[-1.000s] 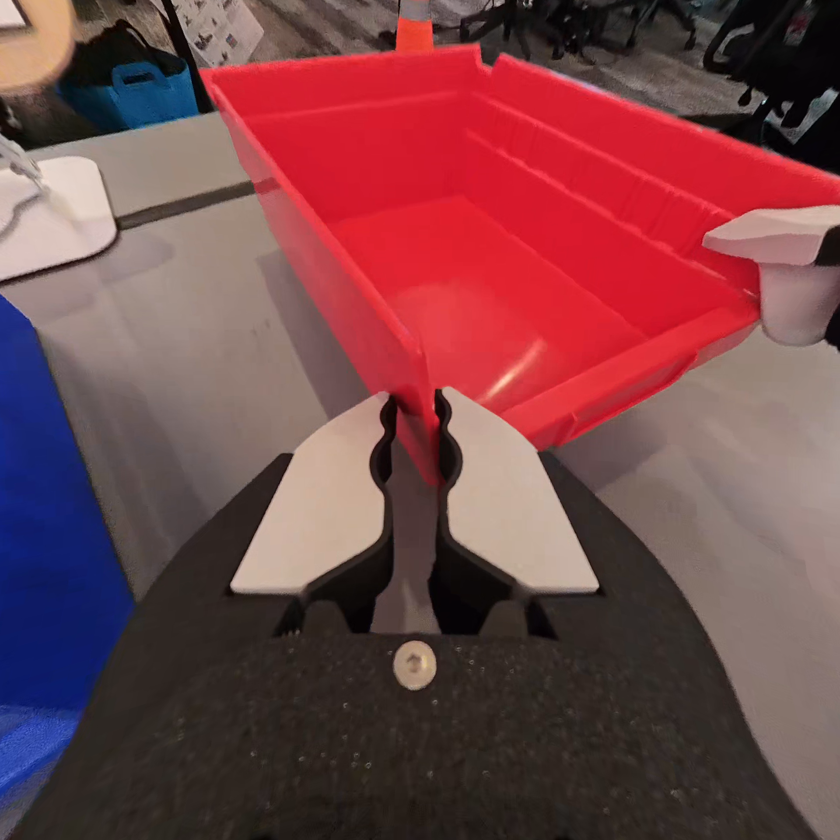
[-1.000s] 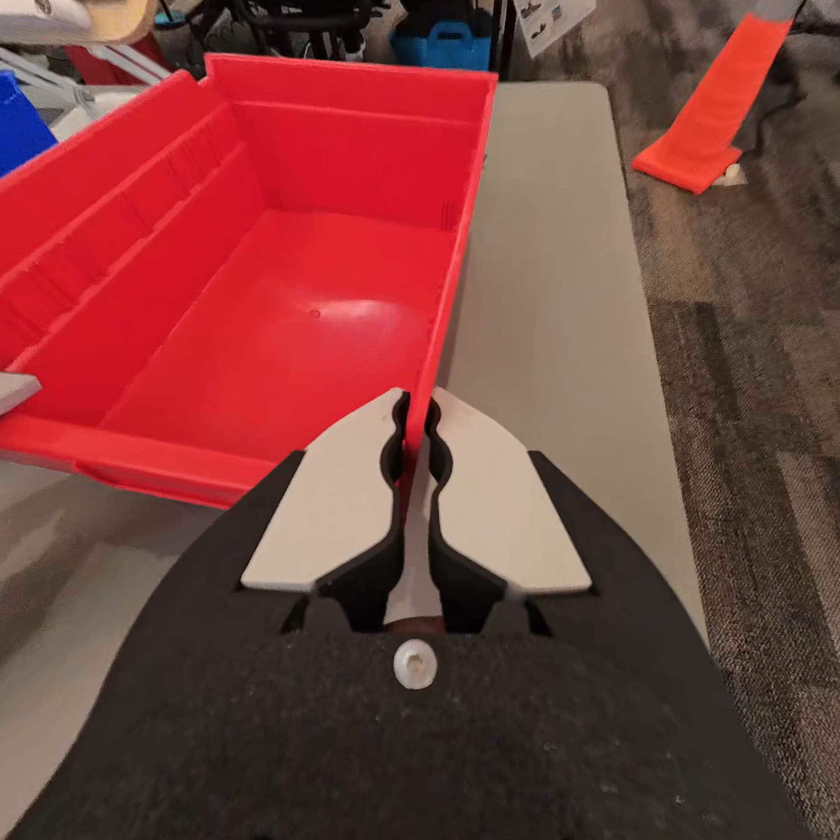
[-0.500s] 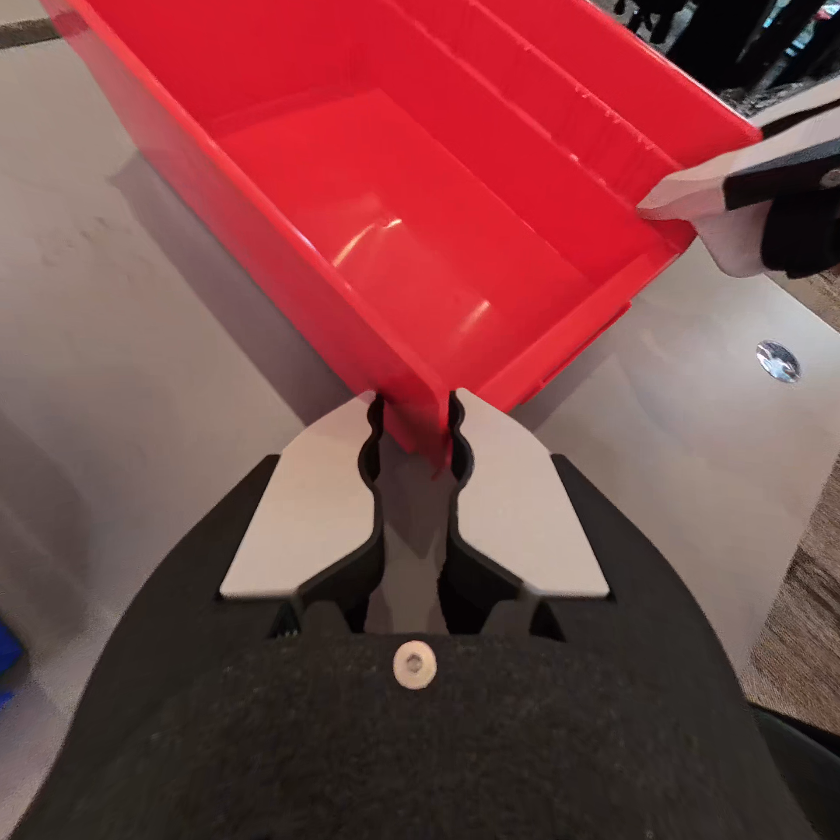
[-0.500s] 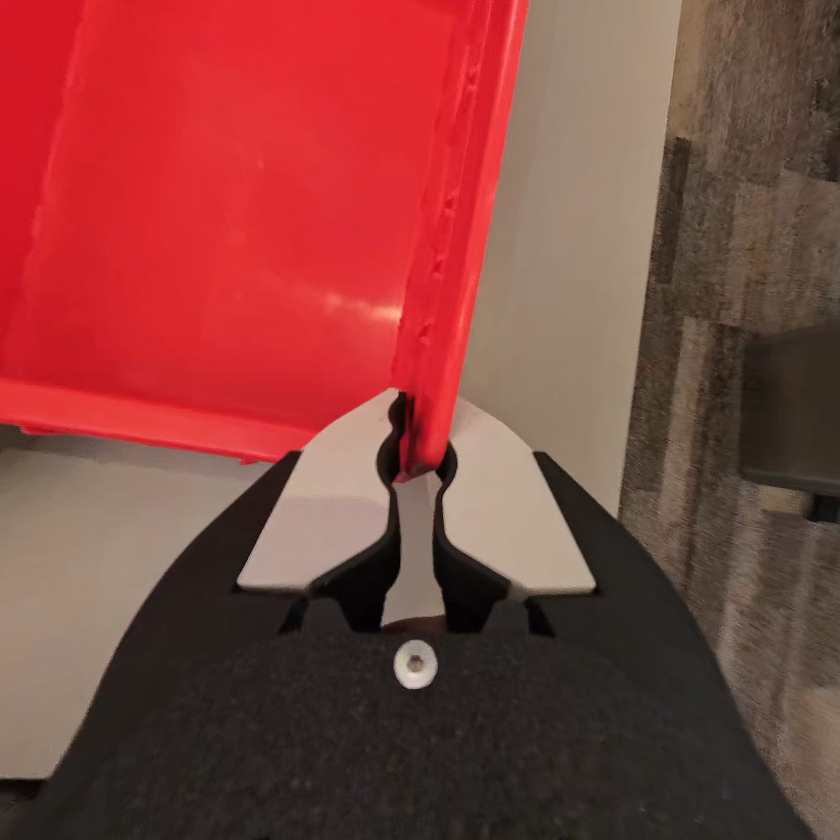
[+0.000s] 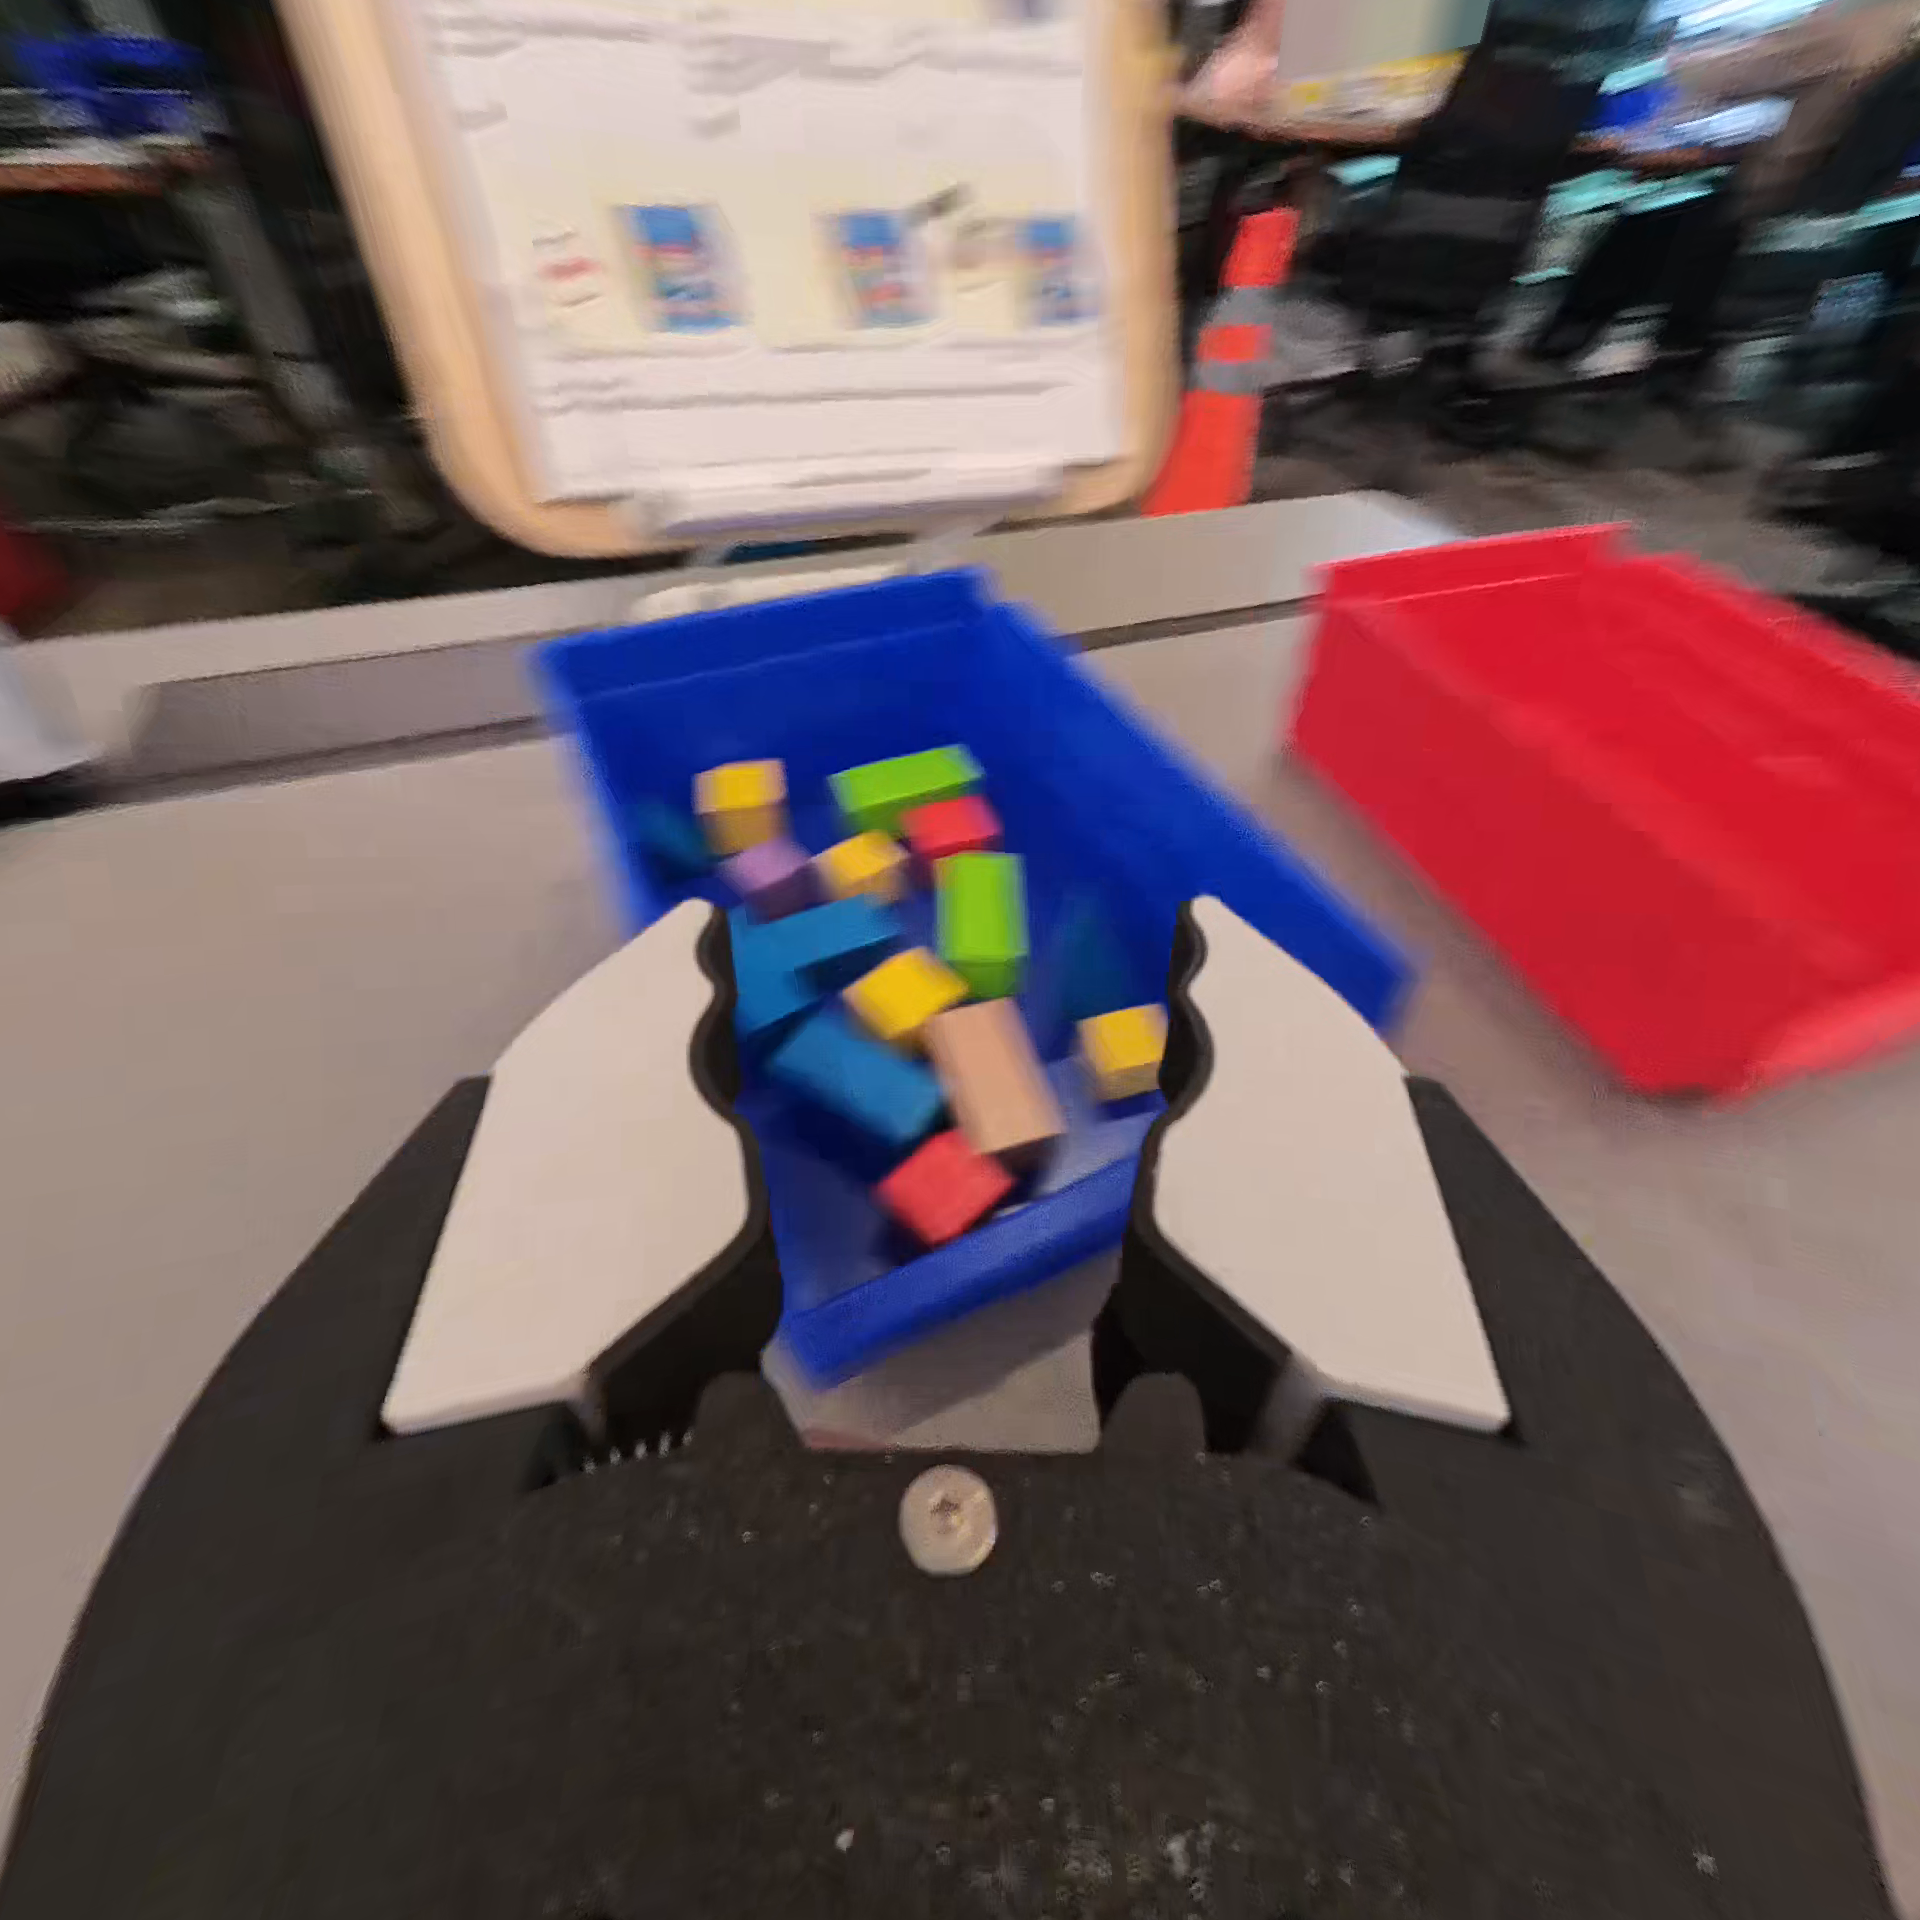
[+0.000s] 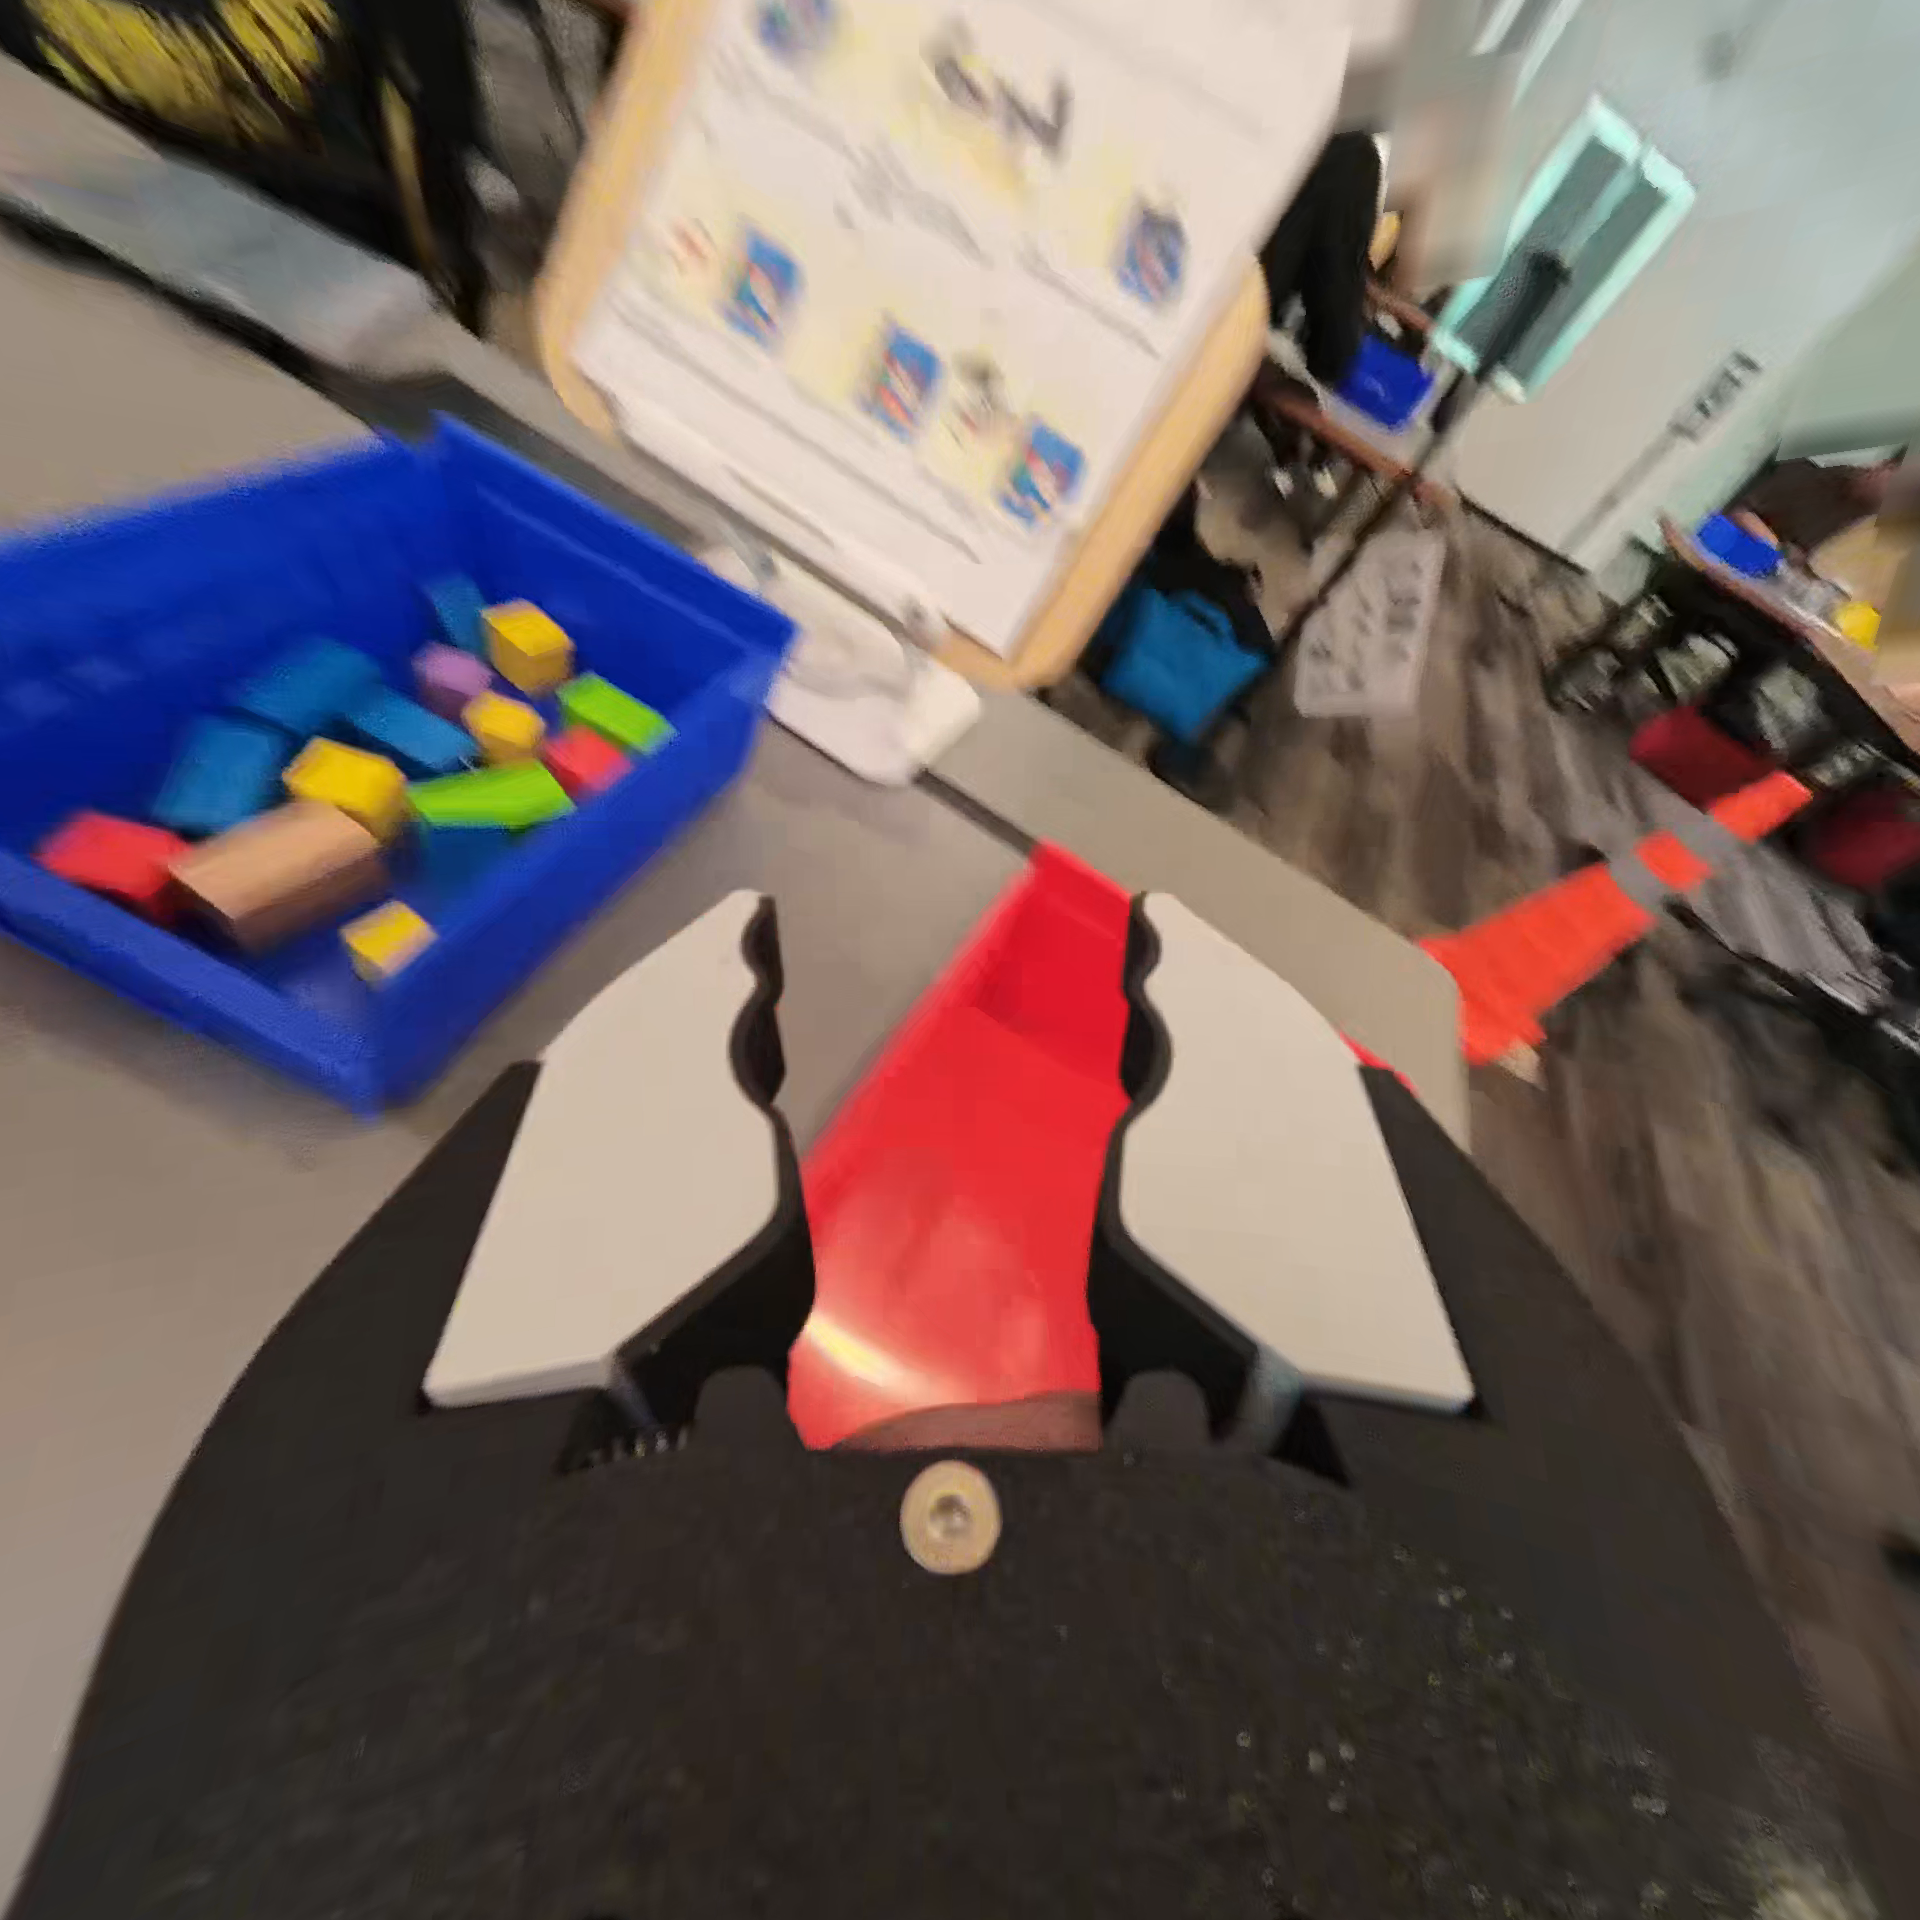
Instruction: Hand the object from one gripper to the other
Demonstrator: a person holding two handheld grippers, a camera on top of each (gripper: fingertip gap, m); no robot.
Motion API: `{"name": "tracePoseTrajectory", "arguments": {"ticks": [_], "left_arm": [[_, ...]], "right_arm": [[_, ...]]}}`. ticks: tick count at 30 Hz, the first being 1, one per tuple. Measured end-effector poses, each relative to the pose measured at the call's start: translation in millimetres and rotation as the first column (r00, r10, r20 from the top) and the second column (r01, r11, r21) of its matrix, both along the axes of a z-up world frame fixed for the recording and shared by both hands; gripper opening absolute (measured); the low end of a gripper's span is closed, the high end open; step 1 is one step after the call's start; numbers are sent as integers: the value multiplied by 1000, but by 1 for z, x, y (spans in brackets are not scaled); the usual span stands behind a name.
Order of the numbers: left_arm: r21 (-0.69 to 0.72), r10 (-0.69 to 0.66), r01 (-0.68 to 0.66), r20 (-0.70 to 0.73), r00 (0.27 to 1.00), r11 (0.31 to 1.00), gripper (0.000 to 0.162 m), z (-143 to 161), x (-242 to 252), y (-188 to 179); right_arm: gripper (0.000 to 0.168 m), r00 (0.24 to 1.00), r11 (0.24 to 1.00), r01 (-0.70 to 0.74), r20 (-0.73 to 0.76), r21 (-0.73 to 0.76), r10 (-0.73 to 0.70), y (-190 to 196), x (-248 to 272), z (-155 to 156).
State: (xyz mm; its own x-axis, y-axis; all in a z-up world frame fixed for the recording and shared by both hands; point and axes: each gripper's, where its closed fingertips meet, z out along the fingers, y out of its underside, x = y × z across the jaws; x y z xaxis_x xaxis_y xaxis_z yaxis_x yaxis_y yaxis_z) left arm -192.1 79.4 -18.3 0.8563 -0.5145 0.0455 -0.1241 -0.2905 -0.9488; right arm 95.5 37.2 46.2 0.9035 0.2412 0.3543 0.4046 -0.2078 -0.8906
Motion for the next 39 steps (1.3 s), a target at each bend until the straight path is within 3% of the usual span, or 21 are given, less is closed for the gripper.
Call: {"name": "tracePoseTrajectory", "arguments": {"ticks": [3, 6, 8, 10, 11, 12, 14, 17, 19, 24, 29, 34, 39], "left_arm": [[-156, 71, -75, -26, 997, 985, 83, -58, -31, 9], [-272, 56, -62, -30, 998, 960, 80, -102, -26, 6], [-297, 72, -75, -20, 997, 952, 69, -113, -24, 8], [-304, 85, -83, -6, 996, 949, 43, -116, -25, 12], [-305, 106, -109, -27, 994, 946, 32, -118, -30, 16], [-303, 128, -138, -51, 990, 943, 17, -119, -35, 20], [-296, 137, -151, -68, 988, 943, 9, -120, -40, 24], [-222, 163, -202, -184, 969, 954, 4, -119, -49, 28], [-207, 176, -212, -181, 968, 955, 3, -117, -57, 30], [-197, 223, -249, -143, 964, 948, 3, -101, -110, 32], [-148, 273, -303, -191, 943, 941, 2, -85, -189, 40], [-233, 341, -373, -167, 925, 898, 1, -103, -262, 43], [-243, 340, -364, -134, 931, 899, 2, -118, -299, 53]], "right_arm": [[74, 988, 997, -72, -135, 0, 71, 32, -64, -10], [77, 962, 965, -131, -265, -226, 68, 48, -116, -69], [72, 976, 906, -128, -214, -403, 43, 46, -131, -116], [67, 984, 848, -116, -177, -517, 26, 42, -141, -149], [60, 983, 829, -118, -183, -547, 19, 41, -148, -160], [42, 985, 805, -114, -169, -583, 17, 40, -153, -172], [13, 998, 785, 23, -31, -620, -54, 44, -142, -192], [9, 993, 791, 113, 42, -601, -110, 47, -148, -194], [10, 989, 816, 149, 76, -558, -129, 51, -156, -191], [6, 988, 850, 96, -57, -518, -146, 56, -211, -180], [6, 985, 895, 58, -119, -443, -123, 70, -290, -164], [6, 985, 905, 44, -131, -423, -109, 74, -363, -172], [9, 990, 901, 51, -100, -431, -104, 72, -402, -185]]}}
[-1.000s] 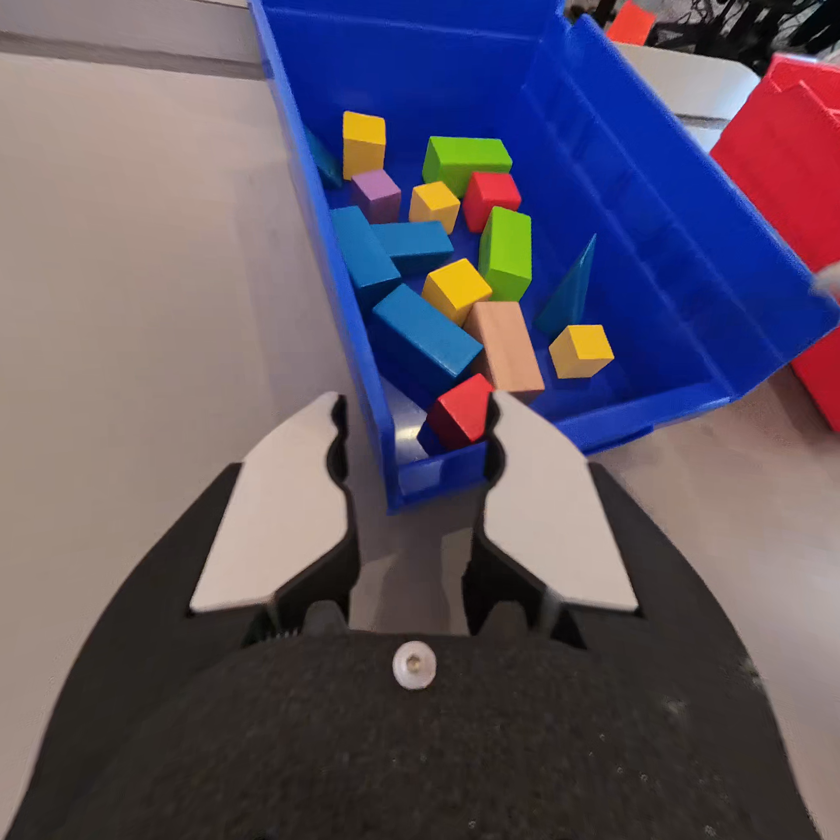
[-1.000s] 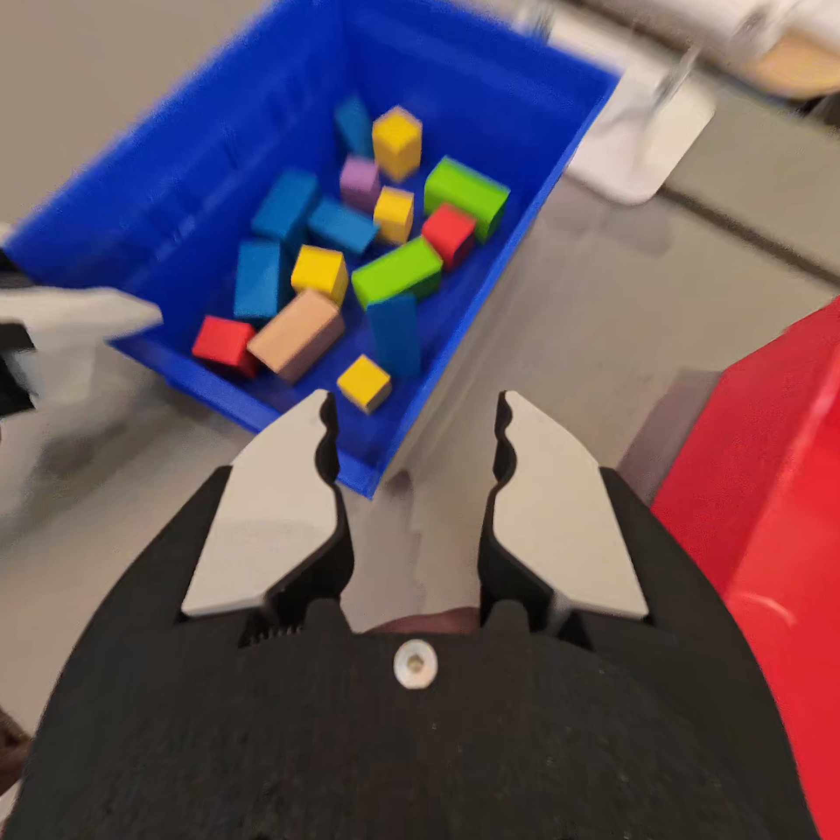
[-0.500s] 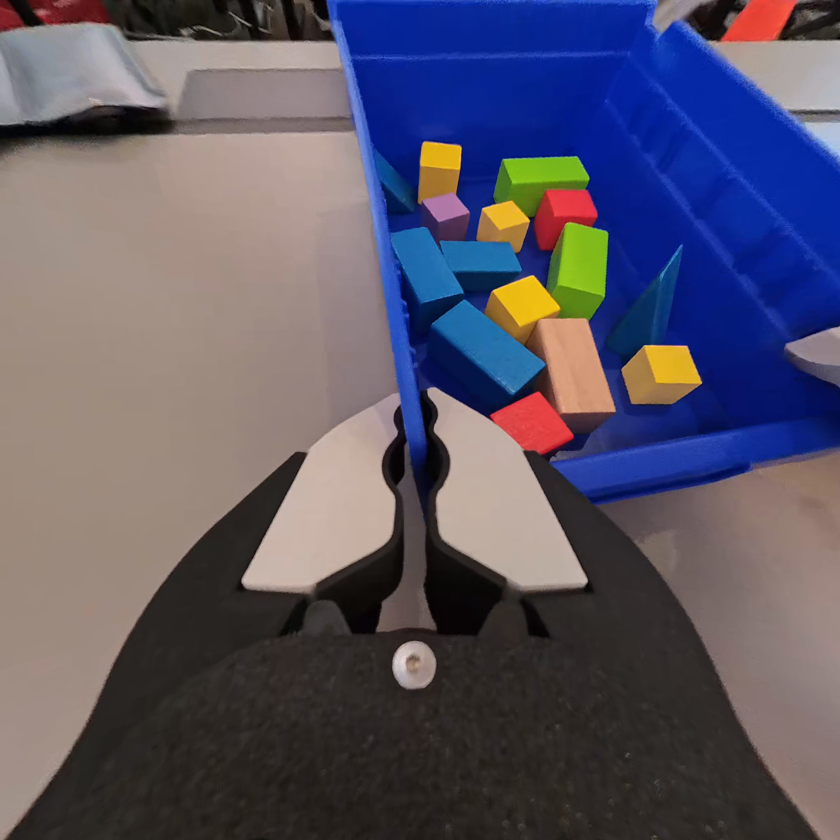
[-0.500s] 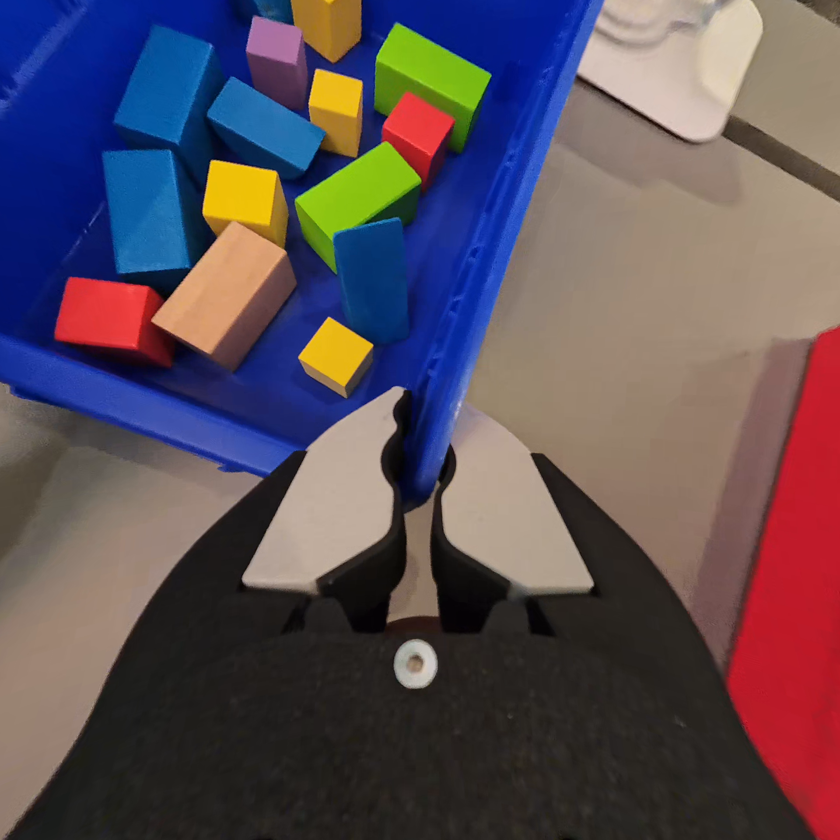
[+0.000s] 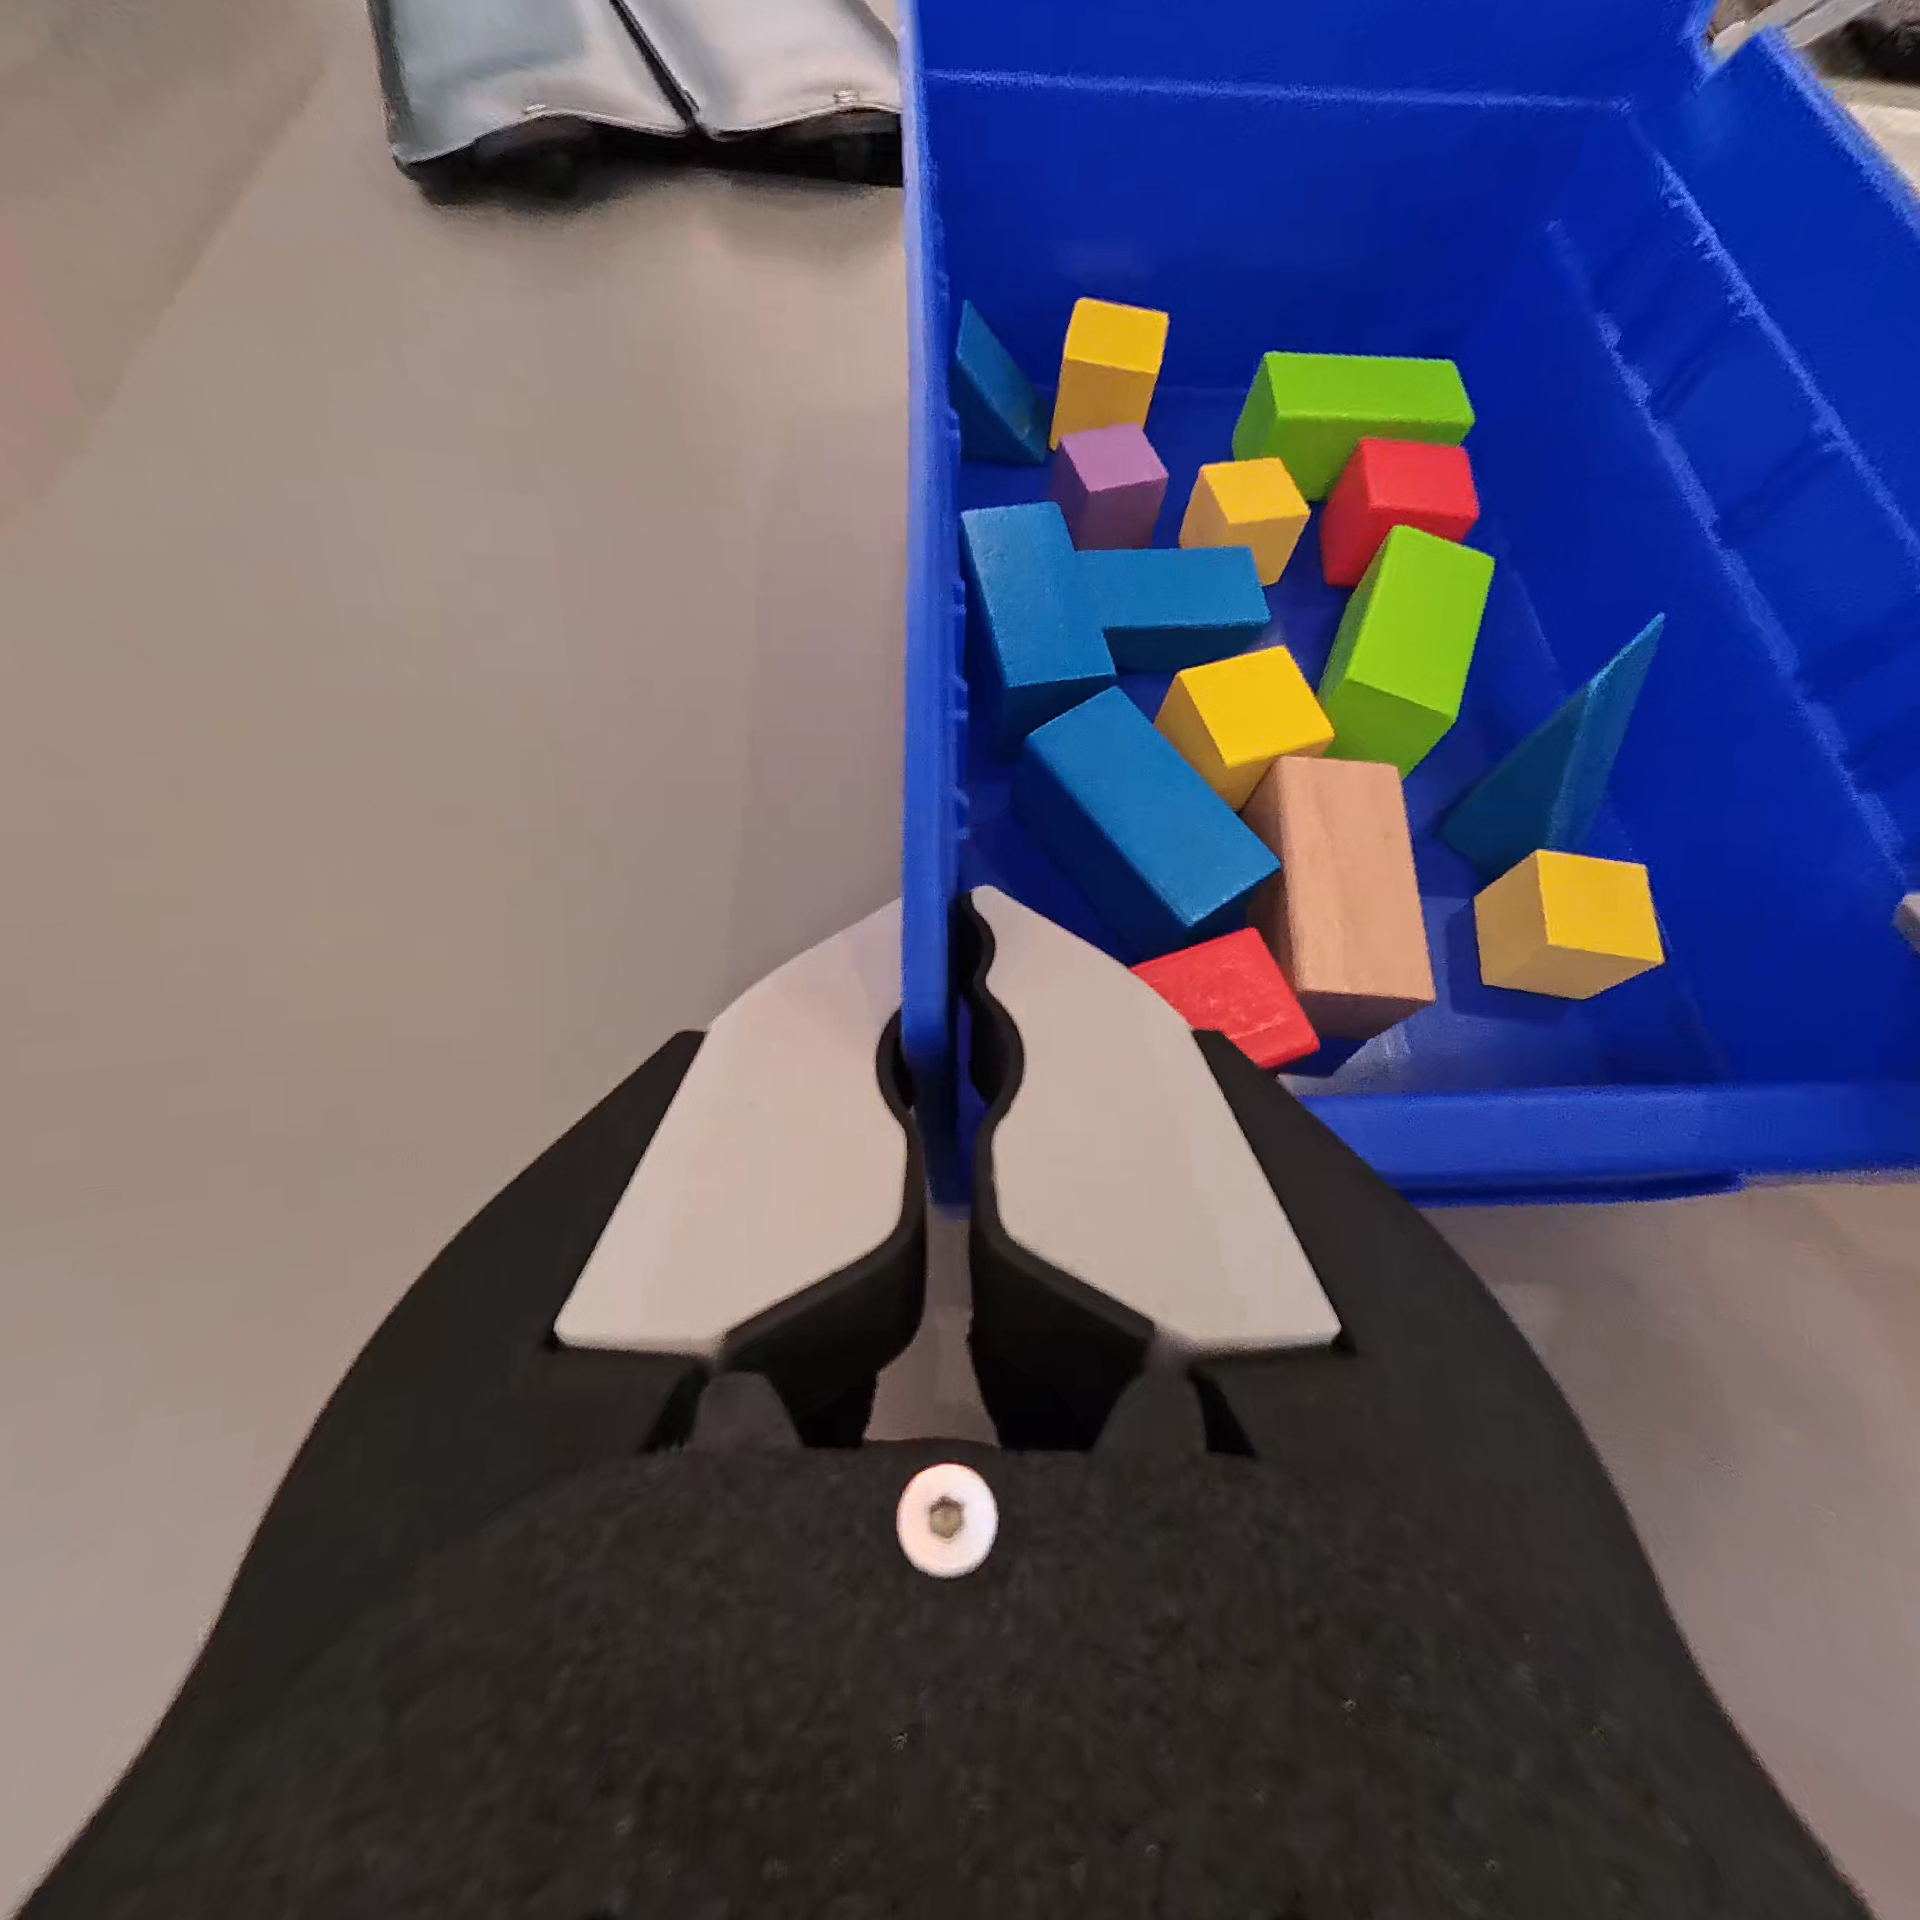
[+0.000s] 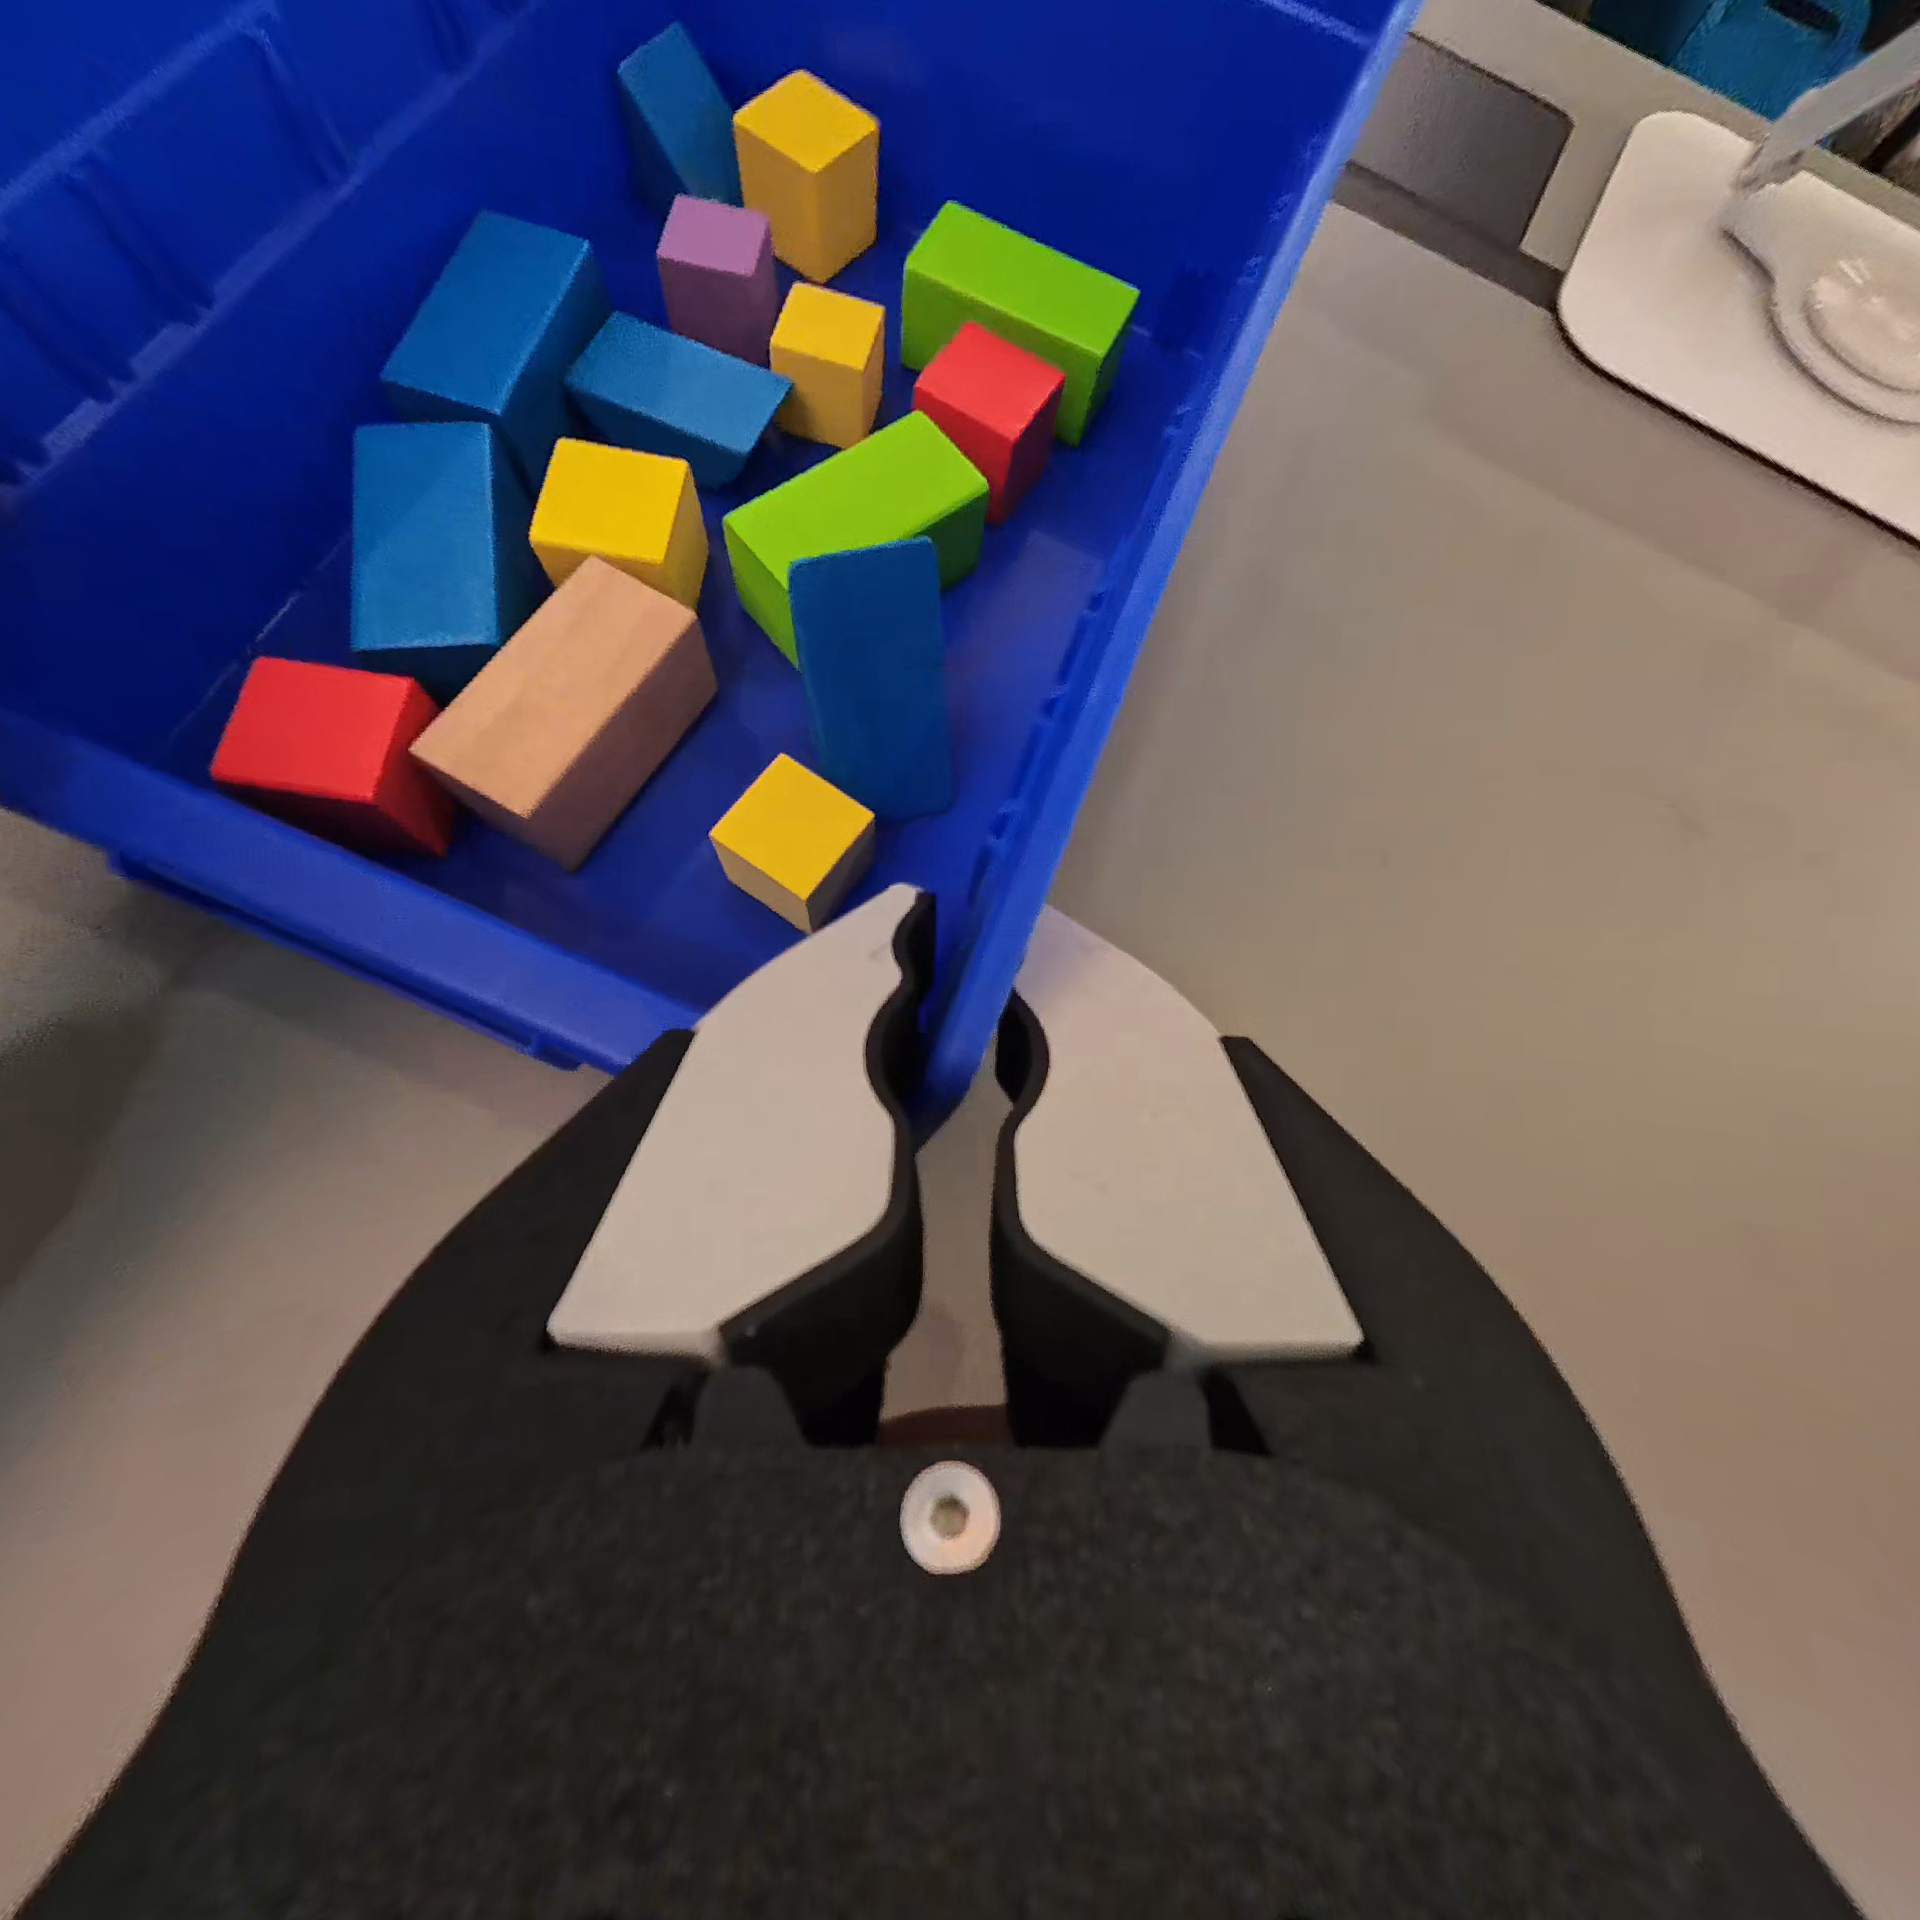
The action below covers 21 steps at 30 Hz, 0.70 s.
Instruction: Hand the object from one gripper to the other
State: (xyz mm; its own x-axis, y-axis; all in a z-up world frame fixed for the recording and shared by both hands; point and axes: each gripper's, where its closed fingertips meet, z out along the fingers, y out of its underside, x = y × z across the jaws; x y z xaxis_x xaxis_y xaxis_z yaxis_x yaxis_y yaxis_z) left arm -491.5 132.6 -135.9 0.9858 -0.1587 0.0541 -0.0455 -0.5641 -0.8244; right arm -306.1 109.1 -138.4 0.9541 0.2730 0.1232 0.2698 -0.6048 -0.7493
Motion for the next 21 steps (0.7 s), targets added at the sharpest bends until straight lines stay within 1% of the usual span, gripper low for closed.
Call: {"name": "tracePoseTrajectory", "arguments": {"ticks": [3, 7, 9, 10, 12, 13, 14, 15, 17, 19, 21], "left_arm": [[11, -3, 3, 24, 1000, 1000, 2, 0, -6, 2], [16, -15, 15, 32, 999, 1000, 2, 0, -5, 2], [21, -33, 31, 82, 996, 999, 4, 0, -5, 3], [23, -39, 37, 131, 991, 999, 7, 1, -4, 2], [54, -63, 51, 254, 965, 997, 35, 13, 0, 0], [99, -101, 74, 313, 944, 992, 37, 25, 3, -3], [144, -145, 99, 359, 922, 985, 38, 36, 5, -5], [174, -166, 105, 384, 908, 979, 41, 45, 2, -8], [226, -169, 83, 394, 904, 971, 43, 60, -11, -13], [273, -154, 50, 377, 913, 961, 43, 73, -20, -21], [309, -150, 38, 348, 925, 950, 43, 84, -18, -30]], "right_arm": [[10, 1000, 1000, 3, -31, 13, -2, -1, -6, -3], [12, 999, 1000, -20, -49, -6, 20, -1, -6, -4], [15, 997, 997, -65, -44, -32, 64, -4, -7, -3], [18, 993, 993, -103, -56, -51, 100, -7, -9, -3], [21, 984, 988, -146, -107, -41, 141, -15, -4, 9], [23, 973, 982, -187, -137, -15, 183, -21, -1, 19], [21, 959, 972, -234, -167, 3, 231, -30, 2, 29], [25, 950, 968, -251, -183, 26, 252, -37, 11, 38], [24, 953, 965, -237, -164, 111, 253, -46, 44, 61], [25, 963, 956, -206, -131, 211, 236, -54, 90, 84], [28, 977, 943, -160, -91, 291, 193, -65, 147, 101]]}}
